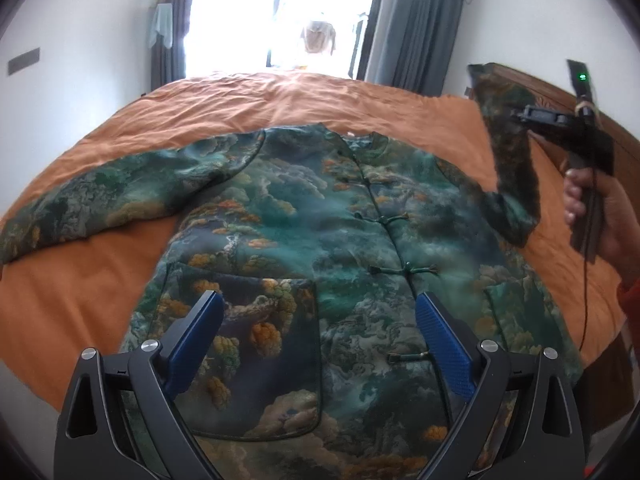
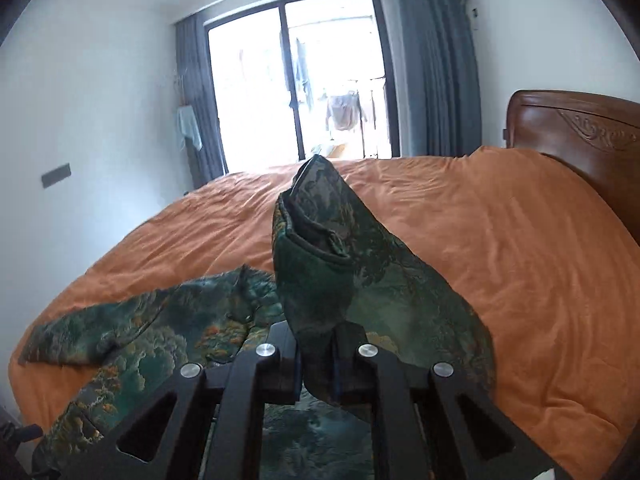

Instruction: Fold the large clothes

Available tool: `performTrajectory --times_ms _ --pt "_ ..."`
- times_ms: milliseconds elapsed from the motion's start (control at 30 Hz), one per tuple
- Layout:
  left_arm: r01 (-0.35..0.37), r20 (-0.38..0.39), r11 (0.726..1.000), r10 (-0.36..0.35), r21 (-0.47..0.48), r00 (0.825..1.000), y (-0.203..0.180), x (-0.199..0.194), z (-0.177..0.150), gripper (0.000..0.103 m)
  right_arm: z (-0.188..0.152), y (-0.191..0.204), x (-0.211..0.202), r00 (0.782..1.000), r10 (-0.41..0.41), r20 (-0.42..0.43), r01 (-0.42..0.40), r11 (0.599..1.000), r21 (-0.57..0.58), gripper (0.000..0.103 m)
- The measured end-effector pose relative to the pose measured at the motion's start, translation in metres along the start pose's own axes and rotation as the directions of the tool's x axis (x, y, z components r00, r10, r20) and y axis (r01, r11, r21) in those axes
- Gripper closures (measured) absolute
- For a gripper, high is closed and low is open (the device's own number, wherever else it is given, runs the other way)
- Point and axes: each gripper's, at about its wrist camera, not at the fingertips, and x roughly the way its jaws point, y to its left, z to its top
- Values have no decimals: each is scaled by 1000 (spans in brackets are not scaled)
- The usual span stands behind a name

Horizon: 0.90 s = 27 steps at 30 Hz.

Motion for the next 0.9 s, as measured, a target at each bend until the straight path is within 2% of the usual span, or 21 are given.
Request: performTrajectory --times_ms 167,367,500,633,700,733,767,833,900 --pt "-8 -3 1000 8 -28 1000 10 -1 -3 6 -41 50 58 989 18 -148 -28 997 -68 93" --pt "-16 -20 999 15 -36 1000 12 7 -7 6 -72 67 81 976 5 -218 -38 988 -147 93" --pt "-2 -51 999 0 -39 999 7 16 -9 6 -82 67 104 962 24 -272 -57 992 -115 93" --pt "11 -64 1000 -11 5 998 -2 22 4 6 -93 58 118 942 88 -324 -107 993 -43 89" --pt "40 -81 999 -38 23 996 -6 32 22 6 -96 51 122 922 169 -349 -169 985 32 70" --pt "60 -84 998 -58 22 995 -8 38 32 6 -97 48 123 908 223 -354 -210 975 75 49" --pt "84 -87 996 -82 19 993 -10 46 43 6 -97 44 121 900 268 -344 -244 963 113 40" --pt "149 -108 989 -148 6 983 -14 70 68 6 -96 39 111 899 300 -318 -267 953 145 39" --pt "217 -142 976 -218 -21 966 -20 99 91 6 -97 34 103 891 325 -316 -282 943 175 39"
